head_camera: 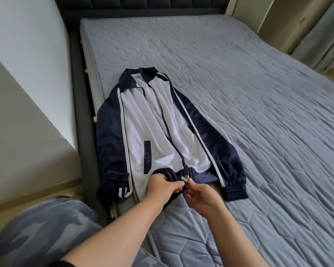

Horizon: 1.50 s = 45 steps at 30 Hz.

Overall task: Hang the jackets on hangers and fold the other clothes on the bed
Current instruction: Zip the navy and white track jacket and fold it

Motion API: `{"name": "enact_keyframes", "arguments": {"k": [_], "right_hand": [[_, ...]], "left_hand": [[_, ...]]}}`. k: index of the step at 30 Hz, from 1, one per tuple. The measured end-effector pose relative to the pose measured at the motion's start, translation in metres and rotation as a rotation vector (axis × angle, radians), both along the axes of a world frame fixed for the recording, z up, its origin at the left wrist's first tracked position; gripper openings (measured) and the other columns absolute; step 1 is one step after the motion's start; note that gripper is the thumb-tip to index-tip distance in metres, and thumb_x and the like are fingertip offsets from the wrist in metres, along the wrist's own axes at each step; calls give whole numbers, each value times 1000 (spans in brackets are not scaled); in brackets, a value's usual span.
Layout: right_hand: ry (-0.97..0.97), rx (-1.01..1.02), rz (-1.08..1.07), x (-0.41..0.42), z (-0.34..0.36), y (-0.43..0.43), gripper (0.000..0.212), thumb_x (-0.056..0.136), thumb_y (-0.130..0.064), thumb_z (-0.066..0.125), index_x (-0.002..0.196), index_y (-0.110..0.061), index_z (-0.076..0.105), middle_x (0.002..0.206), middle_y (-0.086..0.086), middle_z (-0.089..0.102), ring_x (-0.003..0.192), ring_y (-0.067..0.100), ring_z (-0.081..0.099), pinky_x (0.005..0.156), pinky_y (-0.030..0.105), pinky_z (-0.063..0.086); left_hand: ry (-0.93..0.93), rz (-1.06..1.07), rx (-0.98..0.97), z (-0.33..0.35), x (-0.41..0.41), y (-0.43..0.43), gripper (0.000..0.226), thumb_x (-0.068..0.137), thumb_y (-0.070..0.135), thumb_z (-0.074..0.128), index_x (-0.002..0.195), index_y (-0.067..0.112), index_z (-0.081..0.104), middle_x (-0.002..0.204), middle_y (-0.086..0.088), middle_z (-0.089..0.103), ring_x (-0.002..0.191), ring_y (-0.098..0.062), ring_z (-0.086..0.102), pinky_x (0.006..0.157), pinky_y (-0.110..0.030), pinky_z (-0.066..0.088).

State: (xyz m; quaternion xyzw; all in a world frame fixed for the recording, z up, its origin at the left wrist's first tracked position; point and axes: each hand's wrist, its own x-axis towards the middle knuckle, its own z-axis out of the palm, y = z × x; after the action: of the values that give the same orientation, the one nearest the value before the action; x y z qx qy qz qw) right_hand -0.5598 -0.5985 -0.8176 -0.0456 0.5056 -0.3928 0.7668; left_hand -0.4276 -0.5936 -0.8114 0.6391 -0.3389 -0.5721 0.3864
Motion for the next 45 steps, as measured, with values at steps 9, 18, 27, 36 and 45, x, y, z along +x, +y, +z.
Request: {"name": "enact_keyframes", "arguments": {"k": [9,18,27,36,45], "right_hand": [[560,-162,366,-9,20,-5,33,91,-19,64,63,-2,62,47,6,56,38,11,45,39,20,38],[1349,-833,902,-11,45,-17,29,67,-27,81,77,-27,54,64,-10,54,57,4,48,53,19,37],[1334,-869,829,-14,39,-16,21,75,-11,69,67,-28,61,58,-16,57,62,0,56,60,16,45],[1170,-802,658,-13,43,-13,24,80,-6,64,64,-24,60,59,-1,67,57,13,66,65,33,55],[1249,-801,578,-8,41,-29,24,80,-4,65,64,-21,57,61,-4,62,63,17,59,63,30,49]], "left_hand": [[-55,-20,50,-5,3,0,15,73,3,78,62,7,68,56,-5,66,51,-11,60,59,-24,52],[234,39,150,6,6,-5,9,84,-9,63,79,-2,64,68,-11,64,48,-9,61,49,-17,50],[162,-16,138,2,11,-7,13,87,-5,60,79,6,64,54,2,64,50,-8,58,48,-19,43],[-46,-126,54,-3,8,-5,7,75,12,77,76,12,71,66,-4,67,59,-12,60,50,-19,46],[-306,-316,1,-9,7,-8,18,77,13,73,66,17,59,62,1,65,47,-7,52,55,-23,43]]}}
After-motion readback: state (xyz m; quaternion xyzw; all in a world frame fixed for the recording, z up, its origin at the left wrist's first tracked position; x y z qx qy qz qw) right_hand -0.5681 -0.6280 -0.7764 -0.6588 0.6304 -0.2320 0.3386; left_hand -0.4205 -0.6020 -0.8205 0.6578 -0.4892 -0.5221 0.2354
